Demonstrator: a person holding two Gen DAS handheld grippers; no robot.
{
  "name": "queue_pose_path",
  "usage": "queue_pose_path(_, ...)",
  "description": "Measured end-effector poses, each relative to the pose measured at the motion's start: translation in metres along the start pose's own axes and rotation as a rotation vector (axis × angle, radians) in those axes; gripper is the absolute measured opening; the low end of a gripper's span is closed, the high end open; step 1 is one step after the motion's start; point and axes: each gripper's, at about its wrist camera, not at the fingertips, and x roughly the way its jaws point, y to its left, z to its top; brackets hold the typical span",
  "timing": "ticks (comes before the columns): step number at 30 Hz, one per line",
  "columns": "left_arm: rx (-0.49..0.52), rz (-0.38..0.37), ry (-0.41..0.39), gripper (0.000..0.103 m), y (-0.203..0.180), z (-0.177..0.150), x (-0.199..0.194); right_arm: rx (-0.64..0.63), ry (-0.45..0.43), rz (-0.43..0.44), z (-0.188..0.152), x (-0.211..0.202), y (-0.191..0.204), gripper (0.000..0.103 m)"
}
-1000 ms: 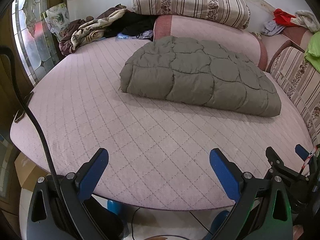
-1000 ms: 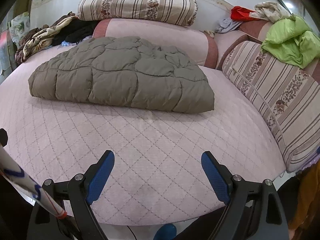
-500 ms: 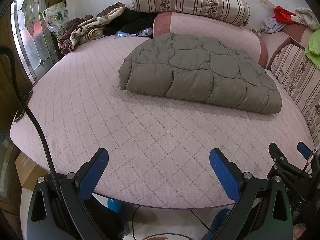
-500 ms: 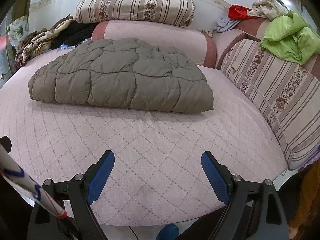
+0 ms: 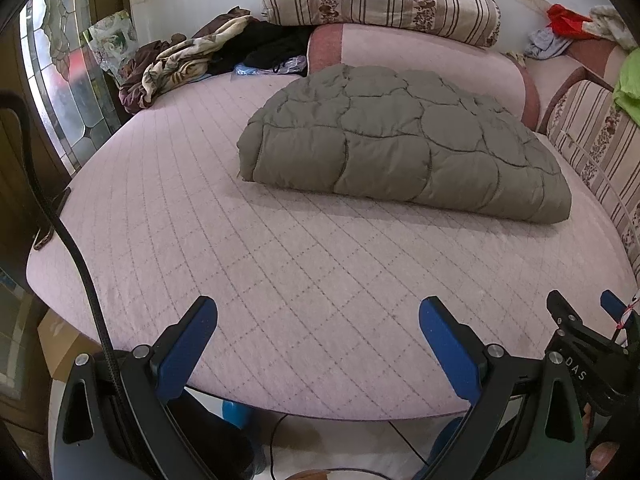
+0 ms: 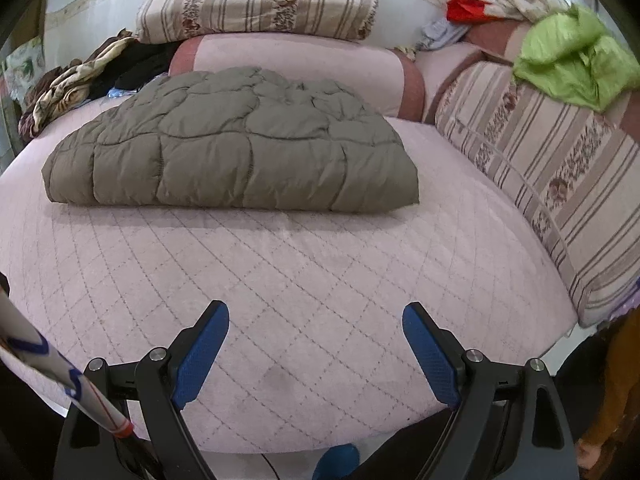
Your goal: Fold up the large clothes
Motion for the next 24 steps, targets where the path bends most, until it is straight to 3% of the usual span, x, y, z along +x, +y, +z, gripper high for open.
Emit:
queue_pose_path(8, 0.063, 0.010, -0.001, 0.101, -0.029, 0.001, -0.005, 0.067, -0.014, 0.017, -0.004, 0.001, -0.027, 0.091)
queue_pose_path(14, 0.087, 0.009, -0.047, 0.101, -0.039, 0.002, -0.024, 0.090, -0.048, 0.039, 0.000, -0.010, -0.036, 0.092)
queue_pose_path(18, 0.091, 0.013, -0.058, 0.101, -0.035, 0.001, -0.026, 0.073, -0.055, 0.069, 0.000, -0.012, -0.027, 0.092)
queue_pose_path(24, 0.057, -0.005, -0.060, 0.101, -0.021, 0.003, -0.027, -0.027, -0.088, 0.046, -0.001, -0.025, -0.001, 0.092)
